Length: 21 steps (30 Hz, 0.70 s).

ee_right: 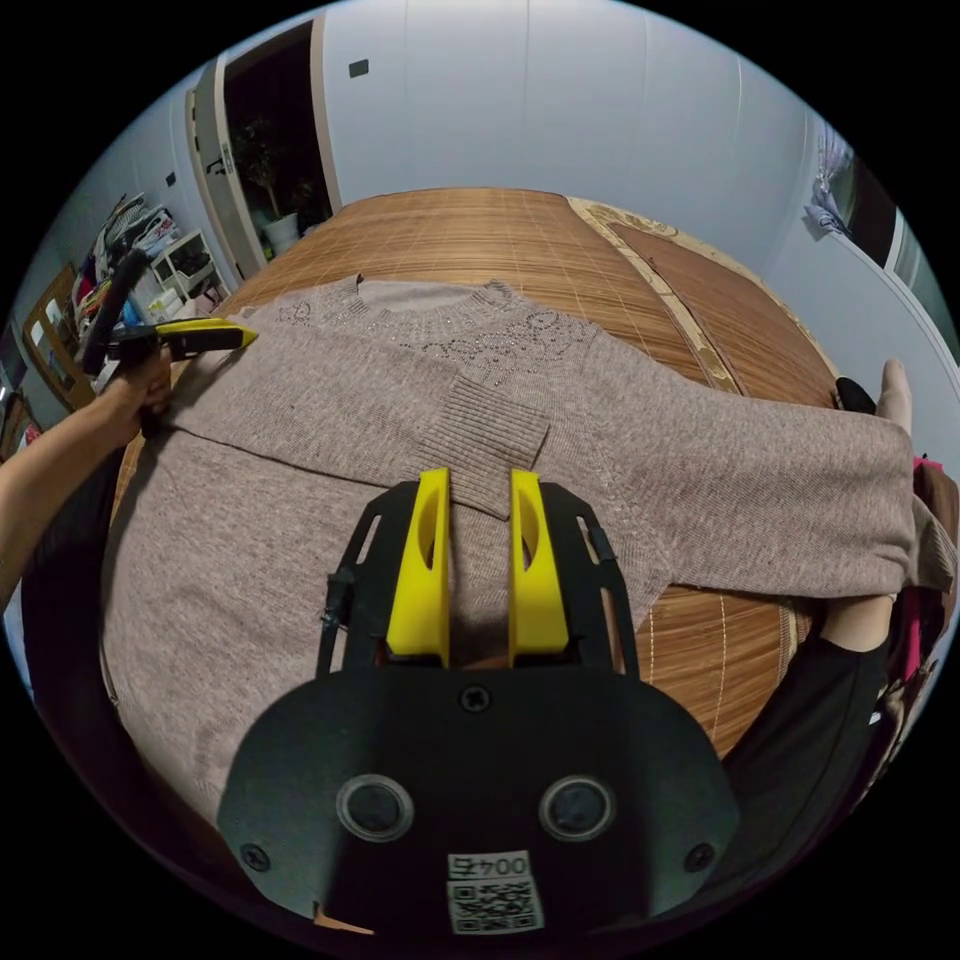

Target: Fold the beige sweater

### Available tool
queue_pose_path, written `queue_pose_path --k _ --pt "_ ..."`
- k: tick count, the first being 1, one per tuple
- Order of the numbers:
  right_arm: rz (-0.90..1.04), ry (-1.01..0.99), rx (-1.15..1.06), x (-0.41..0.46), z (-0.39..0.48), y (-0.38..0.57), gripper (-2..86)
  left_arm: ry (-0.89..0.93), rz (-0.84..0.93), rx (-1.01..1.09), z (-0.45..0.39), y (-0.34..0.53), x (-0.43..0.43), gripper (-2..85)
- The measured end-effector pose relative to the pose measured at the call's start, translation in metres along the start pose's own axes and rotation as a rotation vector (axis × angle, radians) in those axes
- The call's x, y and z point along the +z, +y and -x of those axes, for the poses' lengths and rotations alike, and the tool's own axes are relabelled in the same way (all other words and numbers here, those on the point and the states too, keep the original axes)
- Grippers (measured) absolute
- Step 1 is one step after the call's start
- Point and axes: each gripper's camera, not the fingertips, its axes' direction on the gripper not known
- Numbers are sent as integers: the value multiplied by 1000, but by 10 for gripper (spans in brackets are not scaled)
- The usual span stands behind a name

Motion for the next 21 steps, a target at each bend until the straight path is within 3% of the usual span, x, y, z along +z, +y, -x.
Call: queue_pose_path --k 12,17,21 --pt "-4 12 -6 15 -11 13 98 109 -18 -20 32 17 -24 150" --pt "-7 2 -1 19 -19 16 98 251 -27 71 -22 92 -88 137" --pt "4 -38 16 19 -31 14 104 222 21 106 -74 159 -92 123"
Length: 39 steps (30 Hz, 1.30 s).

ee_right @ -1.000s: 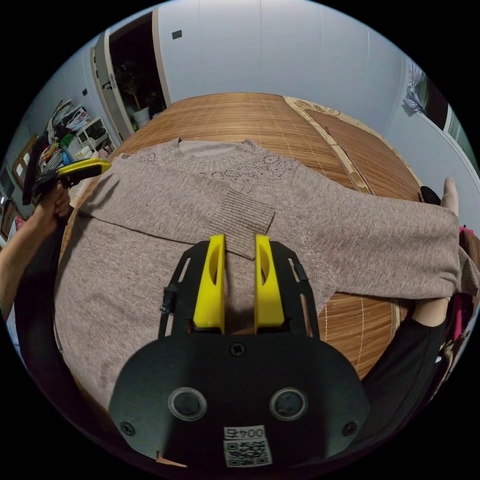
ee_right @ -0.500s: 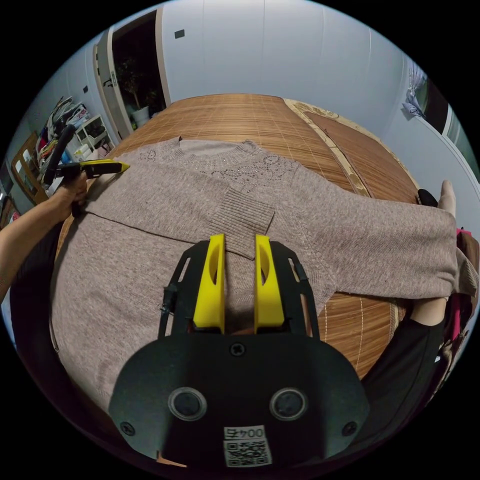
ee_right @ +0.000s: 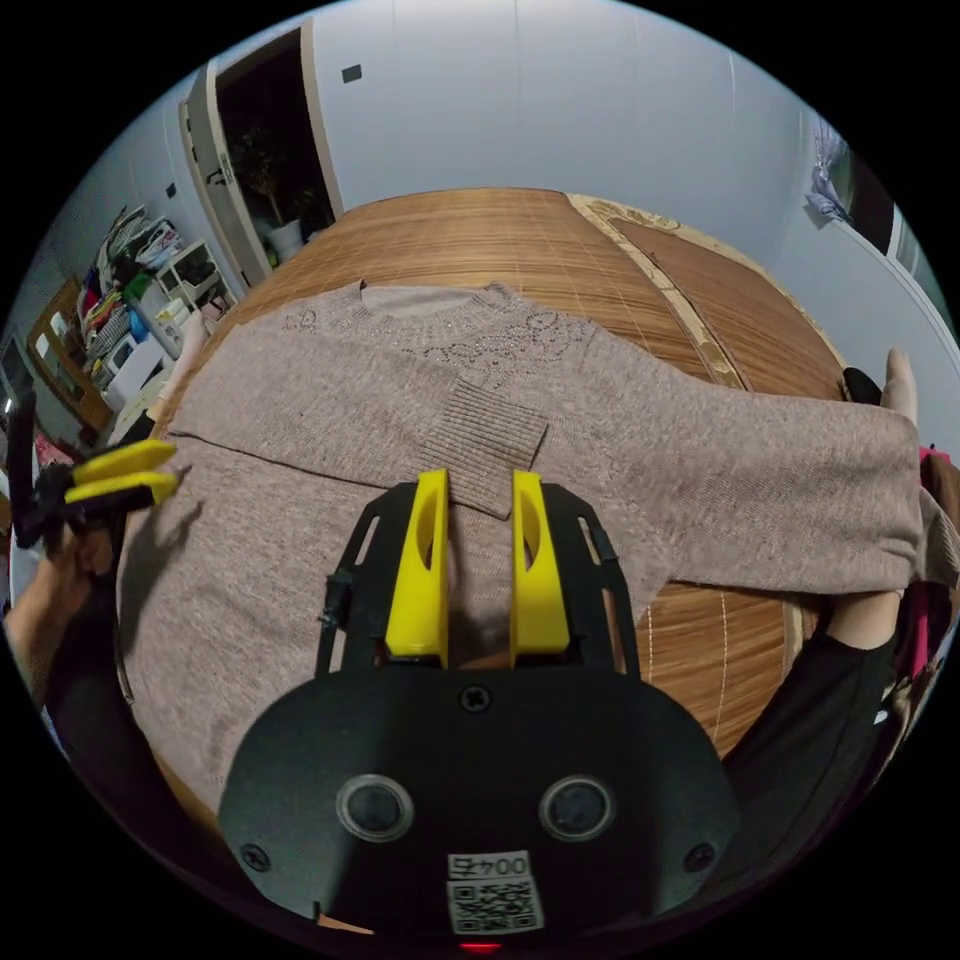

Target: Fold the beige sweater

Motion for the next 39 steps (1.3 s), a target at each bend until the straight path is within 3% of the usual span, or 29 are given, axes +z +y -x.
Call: queue_pose_path --k 3,10,15,20,29,34,39 --pt "-3 54 41 -22 -5 12 102 -131 26 97 -15 24 26 114" --pt "28 -25 108 -78 -2 95 98 -135 -6 116 -17 36 30 103" --pt "30 -34 186 -85 13 131 108 -157 -13 149 -23 42 33 94" --pt "154 57 124 -59 40 143 122 -121 -11 128 -12 44 34 94" --pt "172 92 145 -58 34 145 112 -107 -14 121 0 49 35 96" --pt "-3 64 190 -76 34 145 109 -104 -13 122 6 52 35 97" --pt "-14 86 137 -58 41 137 112 -107 -12 123 12 53 35 98"
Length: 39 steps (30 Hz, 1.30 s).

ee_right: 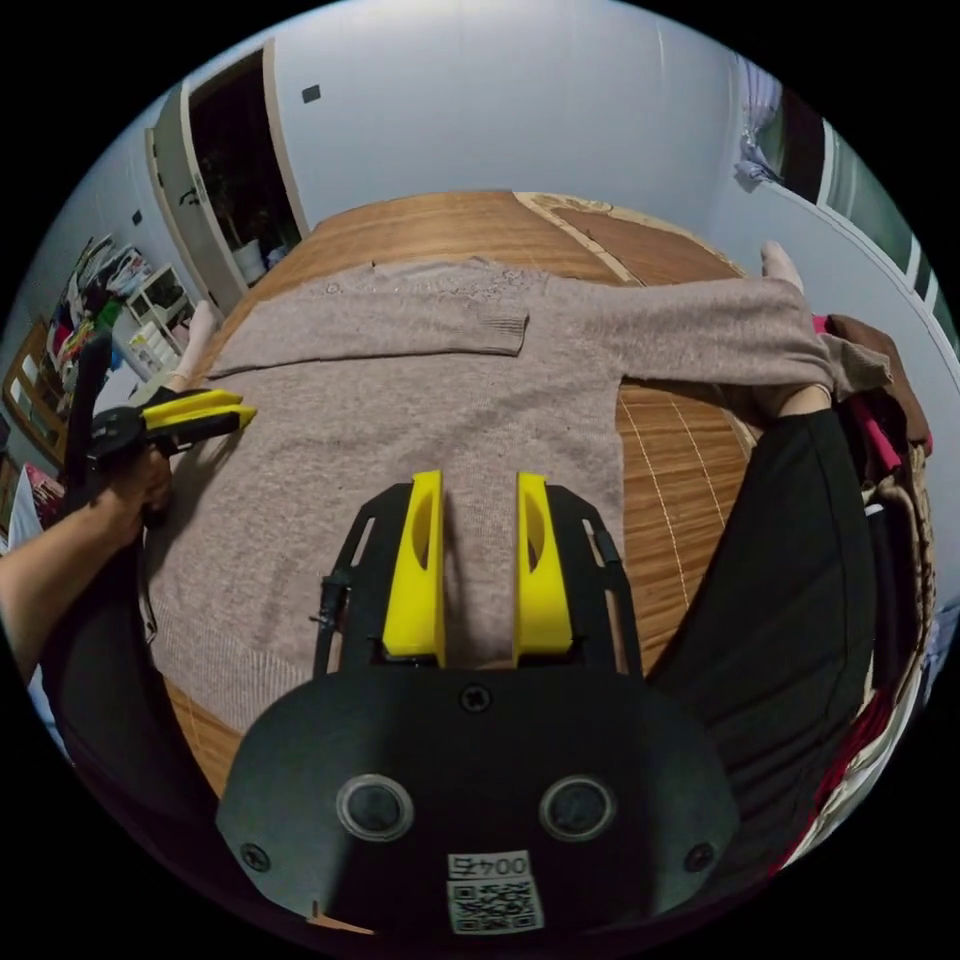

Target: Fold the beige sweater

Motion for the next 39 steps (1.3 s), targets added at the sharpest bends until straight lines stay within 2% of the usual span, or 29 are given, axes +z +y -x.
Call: queue_pose_path --k 3,12,16,20,24,29,35,37,39 --pt "80 15 -48 22 5 5 111 -14 -1 7 1 1 0 101" --pt "53 6 -35 22 9 9 100 18 0 -42 29 7 -10 136" --pt "43 -20 -14 21 7 11 95 24 -147 -165 69 8 -42 132" --pt "40 -33 24 21 4 11 80 -2 -175 -232 110 -16 -43 125" --pt "42 -49 57 20 3 11 67 -15 -146 -303 150 -51 -18 127" --pt "44 -14 22 18 21 10 74 -61 -146 -292 167 -87 8 129" --pt "44 -2 16 15 35 9 75 -126 -63 -288 186 -113 63 143" --pt "45 -2 16 14 40 8 75 -113 10 -313 198 -116 86 149" --pt "45 -1 15 13 45 7 74 -106 8 -310 203 -117 92 155"
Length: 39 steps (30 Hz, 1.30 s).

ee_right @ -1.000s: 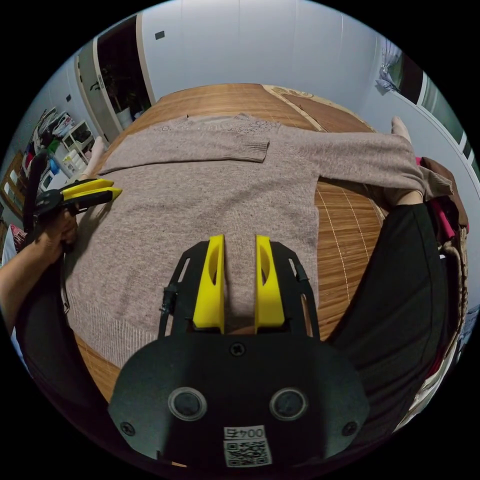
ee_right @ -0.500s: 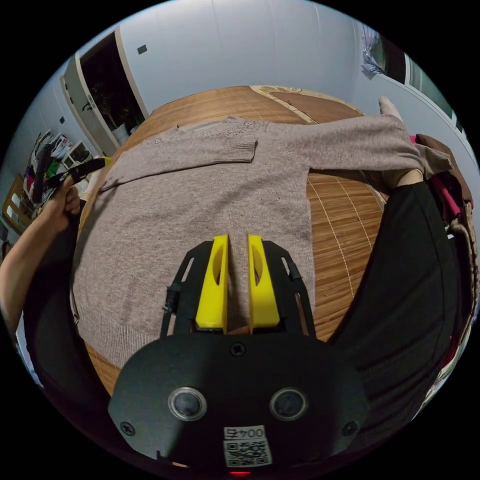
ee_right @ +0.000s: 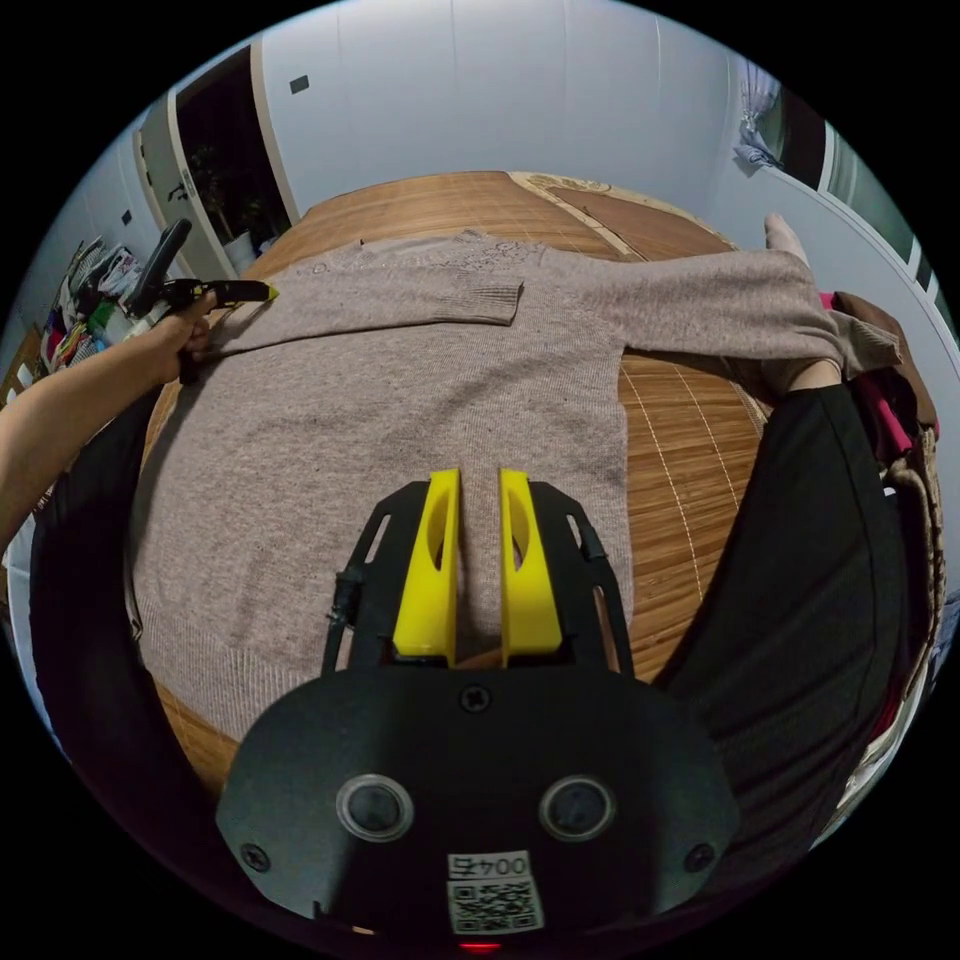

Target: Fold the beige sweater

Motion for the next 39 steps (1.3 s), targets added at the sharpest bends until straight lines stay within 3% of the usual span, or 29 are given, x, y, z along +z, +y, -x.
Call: queue_pose_path --k 11,15,19,24,30,34,39 --pt "-1 1 -2 -9 27 -5 71 -47 -19 49 -5 29 -10 168" --pt "-1 2 -2 -14 38 -8 70 97 -121 118 -45 101 -73 155" --pt "-2 2 -2 -20 49 -12 69 236 -50 217 -118 194 -96 149" --pt "-2 -2 -1 -27 61 -16 69 236 26 348 -191 251 -80 149" --pt "-13 -88 60 -44 63 -25 58 188 -14 367 -203 277 -71 149" --pt "-236 -215 217 -119 27 -31 67 176 -17 372 -207 287 -67 148" --pt "-524 -41 409 -210 -72 -35 86 178 -16 371 -209 295 -63 147"
